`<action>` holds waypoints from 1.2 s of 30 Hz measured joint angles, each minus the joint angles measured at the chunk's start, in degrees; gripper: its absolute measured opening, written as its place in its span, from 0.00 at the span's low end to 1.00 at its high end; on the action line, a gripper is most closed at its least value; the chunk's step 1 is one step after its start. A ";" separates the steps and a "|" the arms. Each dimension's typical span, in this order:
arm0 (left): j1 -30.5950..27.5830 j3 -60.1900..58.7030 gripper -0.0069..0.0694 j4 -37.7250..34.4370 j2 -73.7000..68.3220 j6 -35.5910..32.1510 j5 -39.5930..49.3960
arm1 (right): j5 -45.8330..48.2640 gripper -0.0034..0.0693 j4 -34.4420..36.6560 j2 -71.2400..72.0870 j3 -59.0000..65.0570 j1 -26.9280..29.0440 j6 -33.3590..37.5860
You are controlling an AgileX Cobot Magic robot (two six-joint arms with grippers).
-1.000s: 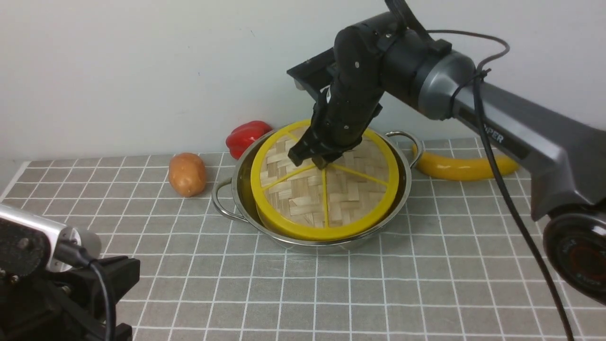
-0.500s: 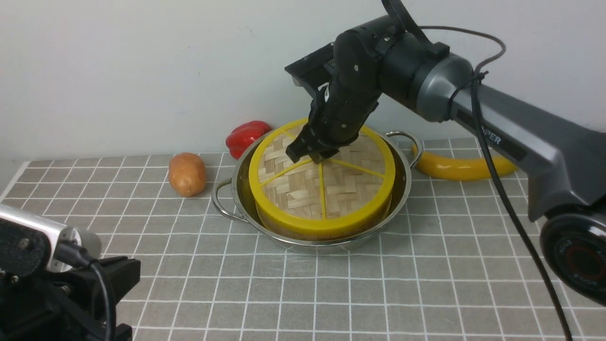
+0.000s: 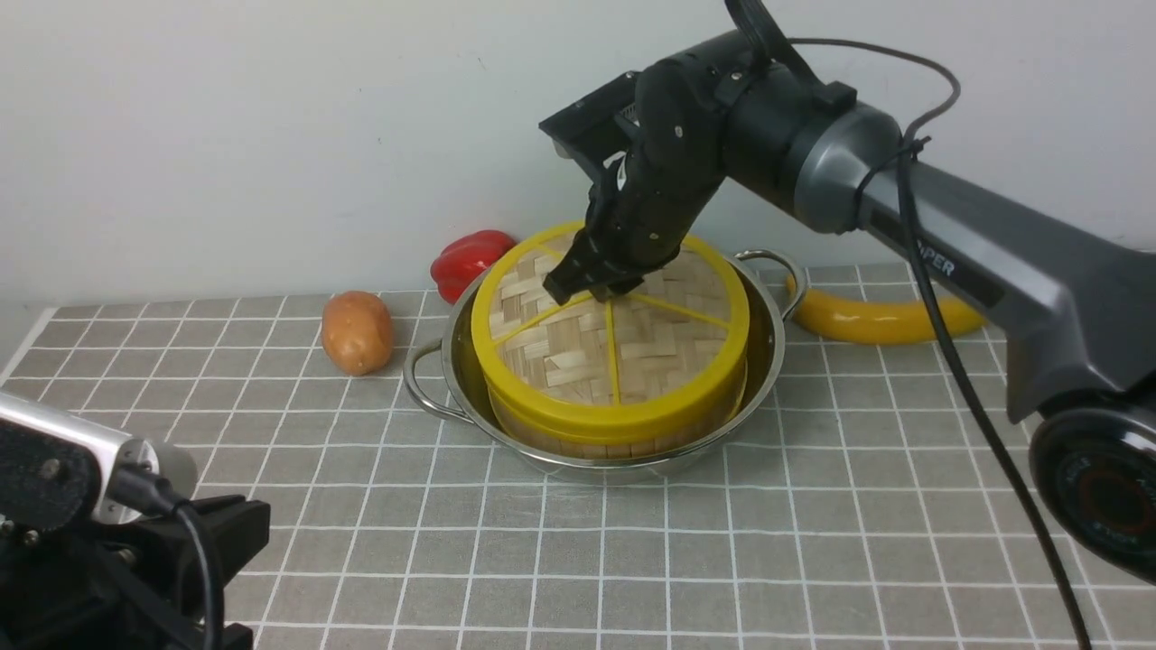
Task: Place the steamer in the pot on the grey tablecloth, and put the lid on the steamer.
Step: 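Place the yellow bamboo steamer lid onto the steamer in the pot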
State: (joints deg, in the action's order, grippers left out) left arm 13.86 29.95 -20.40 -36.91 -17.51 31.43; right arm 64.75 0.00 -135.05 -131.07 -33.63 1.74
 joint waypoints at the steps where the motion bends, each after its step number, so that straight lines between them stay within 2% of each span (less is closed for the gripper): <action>1: 0.00 0.00 0.19 0.00 0.00 0.00 0.00 | -0.11 0.25 0.00 -0.02 0.00 0.00 0.00; 33: 0.00 -0.05 0.19 0.00 0.00 0.00 0.60 | -1.26 0.25 0.00 -1.04 0.00 0.00 0.00; 36: 0.00 -0.05 0.19 0.00 0.00 0.00 0.60 | -1.20 0.27 0.00 -1.04 0.00 0.00 0.00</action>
State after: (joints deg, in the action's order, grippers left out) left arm 13.86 29.90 -20.40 -36.91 -17.51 32.03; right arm 63.54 0.00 -136.09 -131.07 -33.63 1.74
